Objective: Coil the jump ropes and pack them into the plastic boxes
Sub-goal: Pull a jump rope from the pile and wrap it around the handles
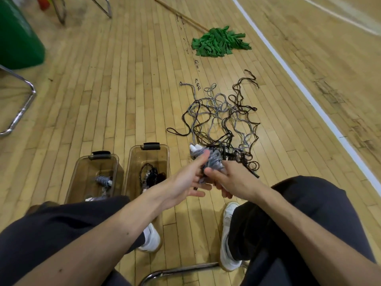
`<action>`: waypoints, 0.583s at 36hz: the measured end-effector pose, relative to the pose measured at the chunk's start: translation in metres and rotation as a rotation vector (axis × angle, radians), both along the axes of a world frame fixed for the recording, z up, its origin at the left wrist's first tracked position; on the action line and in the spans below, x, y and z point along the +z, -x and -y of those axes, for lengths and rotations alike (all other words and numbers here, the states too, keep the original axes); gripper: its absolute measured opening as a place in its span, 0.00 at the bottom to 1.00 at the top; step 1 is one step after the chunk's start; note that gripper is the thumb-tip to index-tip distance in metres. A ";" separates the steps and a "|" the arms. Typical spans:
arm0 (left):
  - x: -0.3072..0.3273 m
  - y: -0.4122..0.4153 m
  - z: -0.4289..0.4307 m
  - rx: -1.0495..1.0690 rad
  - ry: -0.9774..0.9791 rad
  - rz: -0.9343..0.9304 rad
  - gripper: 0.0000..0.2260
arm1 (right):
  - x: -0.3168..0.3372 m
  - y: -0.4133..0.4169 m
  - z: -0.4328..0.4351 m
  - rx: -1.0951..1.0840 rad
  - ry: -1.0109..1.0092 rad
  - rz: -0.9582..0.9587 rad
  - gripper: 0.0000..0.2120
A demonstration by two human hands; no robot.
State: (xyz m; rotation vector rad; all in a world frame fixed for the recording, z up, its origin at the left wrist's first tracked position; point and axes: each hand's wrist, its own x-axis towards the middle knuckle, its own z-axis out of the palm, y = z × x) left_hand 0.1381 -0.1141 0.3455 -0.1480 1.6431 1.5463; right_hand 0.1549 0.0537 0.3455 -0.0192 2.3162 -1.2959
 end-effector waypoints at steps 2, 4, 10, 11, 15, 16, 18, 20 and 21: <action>-0.010 -0.007 0.004 0.035 0.044 -0.012 0.27 | -0.005 0.000 0.013 0.066 -0.120 -0.012 0.12; -0.025 -0.015 0.013 0.126 0.084 -0.021 0.22 | -0.016 0.003 0.029 0.147 -0.229 -0.005 0.11; -0.062 -0.028 0.047 0.379 0.124 0.025 0.18 | -0.044 0.011 0.072 0.278 -0.341 0.072 0.09; -0.066 -0.027 0.052 0.411 0.120 0.031 0.18 | -0.048 0.014 0.079 0.288 -0.330 0.079 0.08; -0.081 -0.006 0.075 0.503 0.122 0.051 0.12 | -0.070 0.035 0.107 0.308 -0.196 0.111 0.07; -0.085 0.002 0.081 0.511 0.140 0.054 0.11 | -0.077 0.042 0.114 0.325 -0.161 0.088 0.07; -0.095 0.020 0.095 0.511 0.195 0.046 0.11 | -0.092 0.060 0.130 0.339 -0.110 0.072 0.07; -0.105 0.040 0.109 0.514 0.261 0.040 0.13 | -0.112 0.077 0.147 0.322 -0.134 0.089 0.13; -0.112 0.050 0.116 0.523 0.293 0.044 0.14 | -0.128 0.085 0.155 0.313 -0.156 0.099 0.19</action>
